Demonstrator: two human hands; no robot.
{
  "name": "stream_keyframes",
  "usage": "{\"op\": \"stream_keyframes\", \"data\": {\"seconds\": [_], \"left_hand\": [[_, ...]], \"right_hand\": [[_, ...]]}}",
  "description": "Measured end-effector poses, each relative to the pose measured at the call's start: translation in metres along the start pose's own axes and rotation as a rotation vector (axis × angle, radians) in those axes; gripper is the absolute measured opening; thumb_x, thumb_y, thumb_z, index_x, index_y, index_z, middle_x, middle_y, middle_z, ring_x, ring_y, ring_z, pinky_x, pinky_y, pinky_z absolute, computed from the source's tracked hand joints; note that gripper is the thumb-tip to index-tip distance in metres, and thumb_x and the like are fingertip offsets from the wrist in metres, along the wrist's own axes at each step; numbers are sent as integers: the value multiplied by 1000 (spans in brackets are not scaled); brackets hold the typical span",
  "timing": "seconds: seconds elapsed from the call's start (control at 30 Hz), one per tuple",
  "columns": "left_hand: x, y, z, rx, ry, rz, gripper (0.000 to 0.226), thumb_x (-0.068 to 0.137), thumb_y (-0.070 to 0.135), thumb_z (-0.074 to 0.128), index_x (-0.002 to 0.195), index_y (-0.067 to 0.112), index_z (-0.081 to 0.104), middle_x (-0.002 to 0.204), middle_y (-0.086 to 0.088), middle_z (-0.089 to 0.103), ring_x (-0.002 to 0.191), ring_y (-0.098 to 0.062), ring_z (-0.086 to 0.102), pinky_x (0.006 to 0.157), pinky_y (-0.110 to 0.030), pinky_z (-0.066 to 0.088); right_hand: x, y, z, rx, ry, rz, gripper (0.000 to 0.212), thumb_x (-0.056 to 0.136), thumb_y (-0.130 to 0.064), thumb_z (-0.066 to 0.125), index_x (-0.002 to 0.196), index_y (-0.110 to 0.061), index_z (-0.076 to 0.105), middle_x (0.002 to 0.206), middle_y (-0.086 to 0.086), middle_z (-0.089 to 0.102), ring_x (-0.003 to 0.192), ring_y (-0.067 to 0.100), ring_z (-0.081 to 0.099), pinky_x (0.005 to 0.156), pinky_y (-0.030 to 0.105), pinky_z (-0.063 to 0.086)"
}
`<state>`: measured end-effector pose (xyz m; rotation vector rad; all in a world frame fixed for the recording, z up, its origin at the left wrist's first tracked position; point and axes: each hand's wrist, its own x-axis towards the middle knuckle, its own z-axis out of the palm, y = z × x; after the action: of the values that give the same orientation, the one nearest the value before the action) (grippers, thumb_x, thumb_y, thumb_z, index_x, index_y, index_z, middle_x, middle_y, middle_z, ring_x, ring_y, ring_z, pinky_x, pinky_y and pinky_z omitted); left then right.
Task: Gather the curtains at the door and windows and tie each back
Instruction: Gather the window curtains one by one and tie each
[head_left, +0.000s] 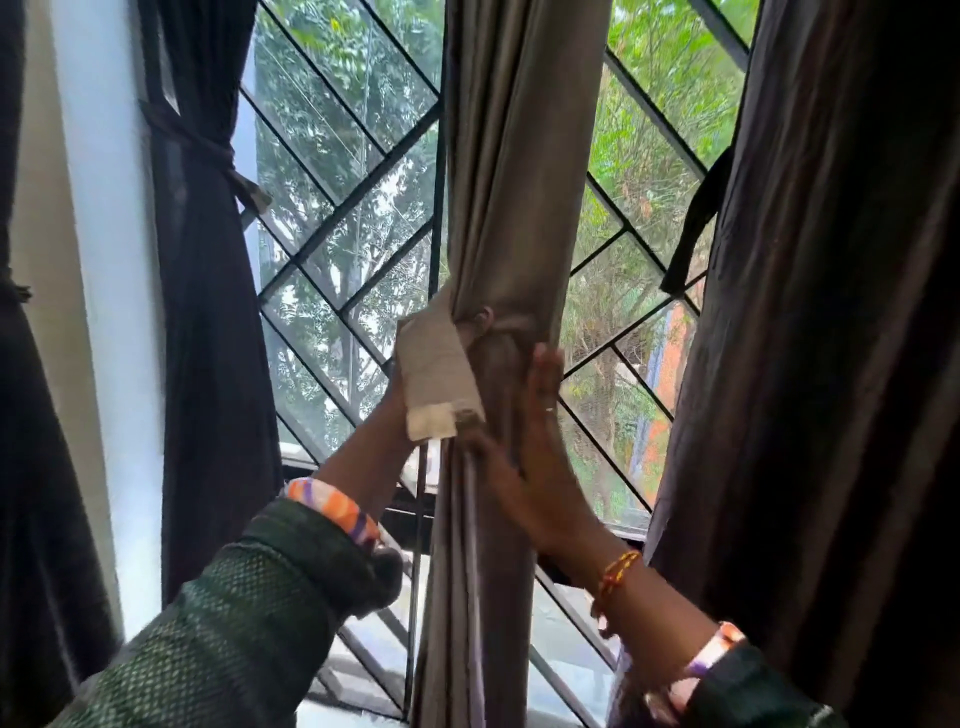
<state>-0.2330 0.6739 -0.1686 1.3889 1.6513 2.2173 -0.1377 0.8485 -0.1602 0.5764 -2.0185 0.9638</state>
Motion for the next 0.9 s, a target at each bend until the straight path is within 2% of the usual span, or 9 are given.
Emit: {"op": "stream_keyframes", "data": {"seconds": [0.03,0.07,0.17,0.3,0.47,0.57,0.7,0.8,0.9], "left_hand": [[8,14,9,-33,-124,39,29,97,24,37,108,35,62,98,36,62,88,26,53,74,7,38],[23,18,11,-122,-12,21,29,97,10,40,110,26,60,103,22,67,92,10,62,77,-5,47],[36,79,71,-6,192,50,17,76,11,66,93,10,67,70,-3,70,54,-15,65,57,-29,54],[30,92,83,-245,203,-108,13,67,8,66,76,9,75,65,-7,71,52,-17,68,52,-27,57],[32,90,84,-359,178,-130,62,25,17,92,83,3,74,73,-12,73,61,-21,71,54,-31,57],[30,93,79,-327,193,-138,55,36,14,90,87,3,73,74,-11,73,62,-21,71,56,-31,58],[25,99,74,-55,256,-50,25,77,11,62,101,5,64,82,-6,73,69,-17,70,60,-24,57],[27,91,80,664,558,169,42,77,29,67,108,2,59,86,0,65,73,-6,62,63,-13,50],[23,80,89,806,789,345,70,75,19,74,133,3,38,102,2,51,83,17,51,74,0,39]], "right_hand": [[6,-4,-10,80,34,78,85,85,-62,40,142,-22,-9,152,-8,-18,142,10,-19,109,6,-8],[15,-5,-22,167,134,169,74,91,-51,40,144,-23,-5,154,-9,-13,143,7,-13,104,1,-4],[46,8,-52,384,333,473,42,101,-27,32,141,-16,37,139,-3,41,128,9,36,98,13,27],[54,8,-71,634,-146,803,38,97,-21,36,94,-12,73,71,-6,71,69,14,63,64,29,51],[40,-15,-66,990,-386,762,54,91,-10,38,49,-5,71,53,4,68,45,11,65,41,21,51],[43,-18,-65,1065,-352,763,47,90,-8,40,55,-3,72,55,5,69,45,12,65,43,22,53],[54,-22,-70,1008,-185,732,19,87,10,47,97,3,61,63,9,69,49,15,65,49,27,56],[56,-23,-71,990,-73,726,27,86,18,43,109,6,53,57,9,68,44,15,64,43,23,54],[54,-21,-71,958,-45,739,26,86,17,42,106,5,52,54,9,67,41,16,62,40,23,51]]}}
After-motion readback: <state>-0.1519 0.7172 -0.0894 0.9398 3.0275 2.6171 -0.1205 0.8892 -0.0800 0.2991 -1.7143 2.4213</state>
